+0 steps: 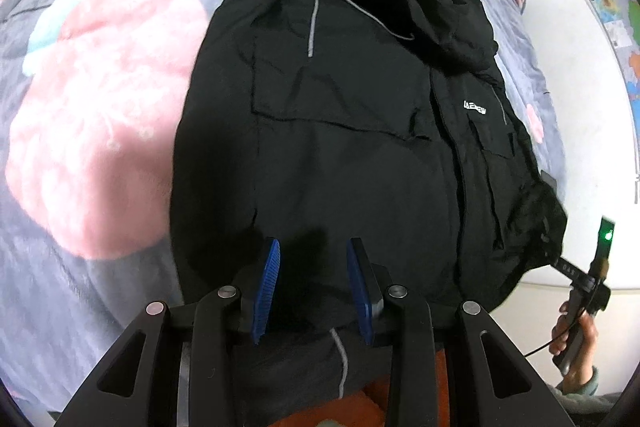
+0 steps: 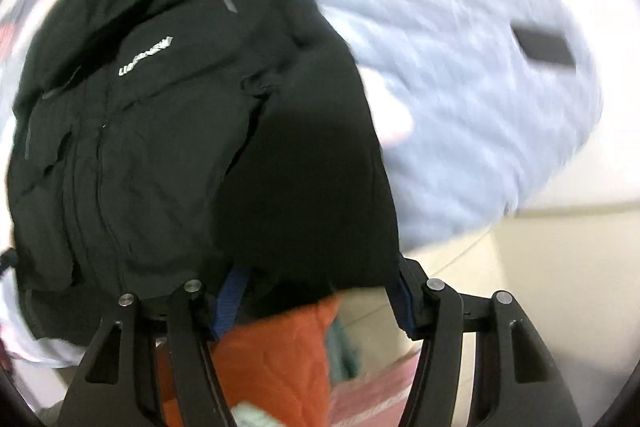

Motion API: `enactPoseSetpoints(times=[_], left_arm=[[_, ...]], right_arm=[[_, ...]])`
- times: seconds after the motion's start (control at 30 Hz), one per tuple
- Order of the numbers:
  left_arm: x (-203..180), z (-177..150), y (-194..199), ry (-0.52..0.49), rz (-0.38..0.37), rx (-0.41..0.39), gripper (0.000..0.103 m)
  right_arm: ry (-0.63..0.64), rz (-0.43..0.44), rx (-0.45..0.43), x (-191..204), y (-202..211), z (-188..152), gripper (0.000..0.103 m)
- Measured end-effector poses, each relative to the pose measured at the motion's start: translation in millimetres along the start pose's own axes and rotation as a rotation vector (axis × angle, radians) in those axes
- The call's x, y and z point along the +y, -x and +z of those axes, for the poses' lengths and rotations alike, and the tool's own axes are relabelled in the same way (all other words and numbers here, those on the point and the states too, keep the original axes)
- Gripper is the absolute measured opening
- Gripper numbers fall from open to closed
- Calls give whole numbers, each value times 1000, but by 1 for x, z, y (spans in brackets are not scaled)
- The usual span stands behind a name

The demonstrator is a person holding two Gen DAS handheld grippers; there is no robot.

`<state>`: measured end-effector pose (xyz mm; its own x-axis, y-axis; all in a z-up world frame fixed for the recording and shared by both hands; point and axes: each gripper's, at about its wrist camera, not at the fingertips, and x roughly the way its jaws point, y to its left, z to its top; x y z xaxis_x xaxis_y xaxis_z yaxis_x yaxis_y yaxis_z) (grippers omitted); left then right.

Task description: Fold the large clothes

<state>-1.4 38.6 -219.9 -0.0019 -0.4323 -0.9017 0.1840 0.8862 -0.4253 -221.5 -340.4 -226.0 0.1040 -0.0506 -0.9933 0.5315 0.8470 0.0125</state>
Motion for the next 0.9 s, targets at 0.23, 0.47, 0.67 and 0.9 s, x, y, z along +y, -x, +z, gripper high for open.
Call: enactPoseSetpoints(times=[0.23,0.47,0.67,0.9], left_arm=[[21,-10,12,70,-27,13,49],[42,-17,24,154,-87,-2,53],[57,-32,32,199,-74,-28,55],[61,-44,30,220,-95,-28,55]], right_arm=[[21,-1,-82,-28,41,-10,66],[-56,173,-167,-44,53,25,70],[-2,149,-223,-34,77,14,70],[-17,97,-271,-65,116,8,75]])
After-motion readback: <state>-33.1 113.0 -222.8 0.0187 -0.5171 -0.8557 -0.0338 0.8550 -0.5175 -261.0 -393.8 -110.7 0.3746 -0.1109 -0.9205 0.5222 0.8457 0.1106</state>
